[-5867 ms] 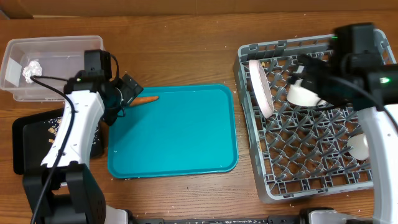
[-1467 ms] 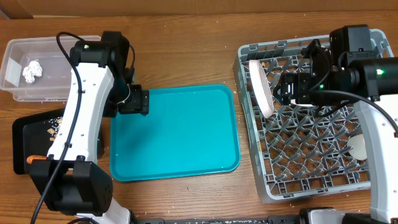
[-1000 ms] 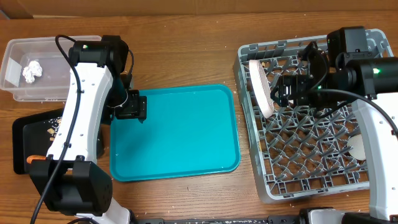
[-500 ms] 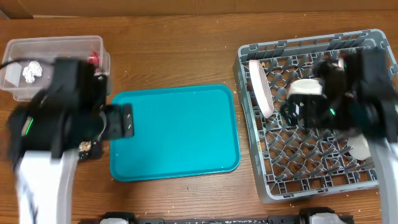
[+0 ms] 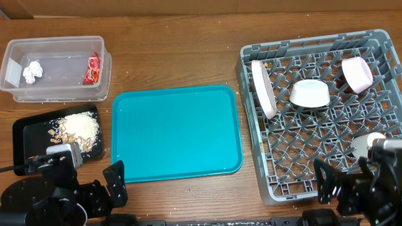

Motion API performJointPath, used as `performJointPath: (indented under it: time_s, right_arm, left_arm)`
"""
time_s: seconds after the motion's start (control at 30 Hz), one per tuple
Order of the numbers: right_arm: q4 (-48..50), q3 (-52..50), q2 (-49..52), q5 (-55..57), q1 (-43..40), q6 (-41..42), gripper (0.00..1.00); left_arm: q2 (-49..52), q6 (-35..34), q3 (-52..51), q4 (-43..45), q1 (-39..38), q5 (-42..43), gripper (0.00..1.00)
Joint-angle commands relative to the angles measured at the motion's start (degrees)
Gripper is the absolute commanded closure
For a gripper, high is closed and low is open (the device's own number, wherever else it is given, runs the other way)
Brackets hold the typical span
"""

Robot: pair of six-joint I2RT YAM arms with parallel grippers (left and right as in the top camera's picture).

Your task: Sort waste into correct bins and load items into the dishwasher

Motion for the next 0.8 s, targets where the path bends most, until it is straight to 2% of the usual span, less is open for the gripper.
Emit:
performJointPath:
  time_s: [0.0, 0.77]
  right_arm:
    - [-1.9, -0.7, -0.8, 0.5, 0.4, -3.0, 0.00]
    - [-4.8, -0.7, -0.8, 0.4, 0.4, -3.2, 0.00]
  left_arm:
    - [-0.3, -2.2, -0.5, 0.0, 0.0, 0.2, 0.00]
    - [-0.3, -2.2, -0.5, -1.2, 0.0, 0.4, 0.00]
